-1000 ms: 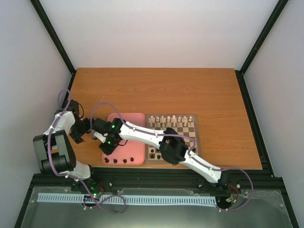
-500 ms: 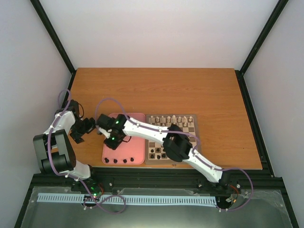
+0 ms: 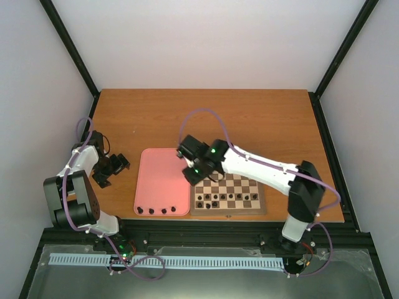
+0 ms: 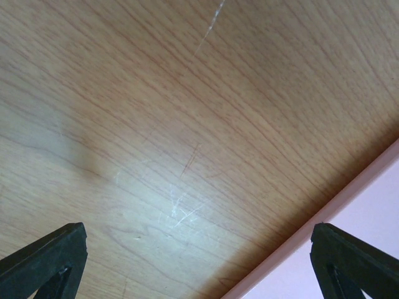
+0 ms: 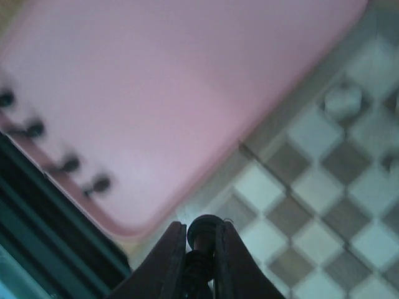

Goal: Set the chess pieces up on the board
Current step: Place the chess piece on the chessboard.

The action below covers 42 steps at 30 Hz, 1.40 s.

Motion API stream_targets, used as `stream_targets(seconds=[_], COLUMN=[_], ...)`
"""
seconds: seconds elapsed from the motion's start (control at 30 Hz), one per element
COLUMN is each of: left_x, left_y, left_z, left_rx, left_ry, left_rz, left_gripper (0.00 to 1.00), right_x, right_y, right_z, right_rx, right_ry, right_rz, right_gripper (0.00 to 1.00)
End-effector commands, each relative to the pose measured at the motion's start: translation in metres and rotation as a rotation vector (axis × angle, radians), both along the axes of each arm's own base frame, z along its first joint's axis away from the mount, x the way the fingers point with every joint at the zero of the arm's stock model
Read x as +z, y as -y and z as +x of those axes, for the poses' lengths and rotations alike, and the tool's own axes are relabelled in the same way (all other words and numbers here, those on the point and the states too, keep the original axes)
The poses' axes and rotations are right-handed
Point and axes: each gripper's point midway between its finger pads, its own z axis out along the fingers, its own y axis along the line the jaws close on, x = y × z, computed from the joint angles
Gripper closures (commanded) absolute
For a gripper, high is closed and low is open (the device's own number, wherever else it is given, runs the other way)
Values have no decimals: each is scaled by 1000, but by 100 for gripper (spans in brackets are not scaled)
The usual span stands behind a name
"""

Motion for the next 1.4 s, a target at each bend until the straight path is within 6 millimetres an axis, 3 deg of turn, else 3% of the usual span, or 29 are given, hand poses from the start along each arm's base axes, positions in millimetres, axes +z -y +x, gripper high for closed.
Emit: stream_targets(seconds=[0.0,0.1,0.27,0.47,0.7,1.07,1.37], left_x=[14,14,13,14,14,11,9], left_y=[1,0,0,0,-1,0,0], left_z=[10,11,11,10,9,8,8], left_rx=[-15,-14,-15,-15,-15,-18,-18], left_ry=[54,57,54,56,55,47,43], left_rz=[5,6,9,12,13,10,10], left_gripper=[0,0,0,0,0,0,0], right_x=[-26,-39,-44,-61,-78,-91,-100], right_y=[58,94,129,130,134,128,135], right_z=[-34,-52,-61,-75,-78,-79,-81], right_rx=[-129,-195,-273,-273,-284,-267,-274], right_ry=[-69,-89,-63,-130,-144,-171,-177], right_rz=[-69,-101,-115,-92,-111,-121,-167], right_gripper=[96,96,96,96,96,94,93])
